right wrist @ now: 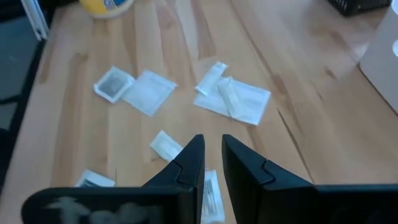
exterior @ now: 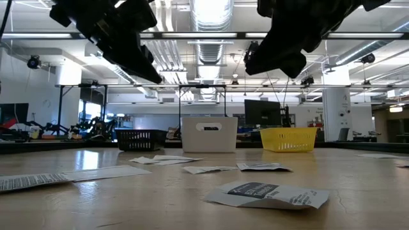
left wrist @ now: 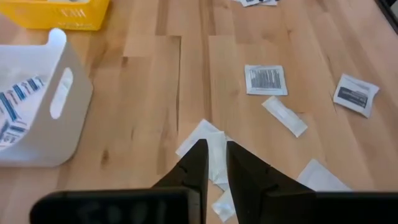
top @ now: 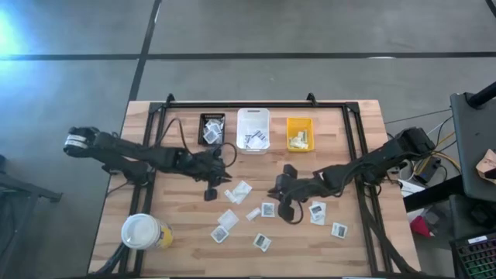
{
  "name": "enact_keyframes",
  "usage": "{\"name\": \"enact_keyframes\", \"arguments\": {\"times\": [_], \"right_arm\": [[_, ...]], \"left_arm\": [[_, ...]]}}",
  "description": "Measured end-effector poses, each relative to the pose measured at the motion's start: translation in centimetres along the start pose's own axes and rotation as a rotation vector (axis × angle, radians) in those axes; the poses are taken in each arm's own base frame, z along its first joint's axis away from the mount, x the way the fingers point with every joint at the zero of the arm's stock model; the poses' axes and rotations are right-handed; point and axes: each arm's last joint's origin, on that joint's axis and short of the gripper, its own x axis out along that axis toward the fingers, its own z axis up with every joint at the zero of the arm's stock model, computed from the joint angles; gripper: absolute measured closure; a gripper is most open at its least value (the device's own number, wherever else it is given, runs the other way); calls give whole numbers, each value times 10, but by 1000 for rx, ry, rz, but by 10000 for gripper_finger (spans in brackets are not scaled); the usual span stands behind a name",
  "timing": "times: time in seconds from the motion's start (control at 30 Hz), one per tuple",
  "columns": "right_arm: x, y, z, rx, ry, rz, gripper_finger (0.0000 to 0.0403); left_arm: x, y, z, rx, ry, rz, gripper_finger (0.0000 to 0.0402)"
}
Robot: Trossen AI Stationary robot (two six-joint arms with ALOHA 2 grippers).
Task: Pick & Place First Aid Supplies
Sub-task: Put the blue bandage into the white bin
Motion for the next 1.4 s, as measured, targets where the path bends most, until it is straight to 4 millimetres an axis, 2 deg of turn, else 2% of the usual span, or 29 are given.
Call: {"name": "enact_keyframes", "arguments": {"times": [0.1,0.33,0.57,0.77,0.9,1.1,1.4], "right_arm": [[1,0,-2,10,-27,16,351],[1,-1,-11,19,29,-2,351],[2,-3,-10,3,20,-7,351],[22,-3,-7,-43,-49,11,351],[31,-6,-12,-63,-28,-6,351],[43,-7,-10,-69,-44,-14,351],[66,-2,-6,-105,-34,-28,351]], "left_arm": [[4,-1,-8,-16,-20,-2,358],[11,-1,-23,-34,-128,-13,368],[24,0,-40,-36,-61,-10,369],[51,-3,-50,-53,-23,-47,374],[64,-4,-54,-52,16,-66,377],[75,-6,-58,-53,56,-114,378],[77,-16,-57,-34,48,-173,398]]}}
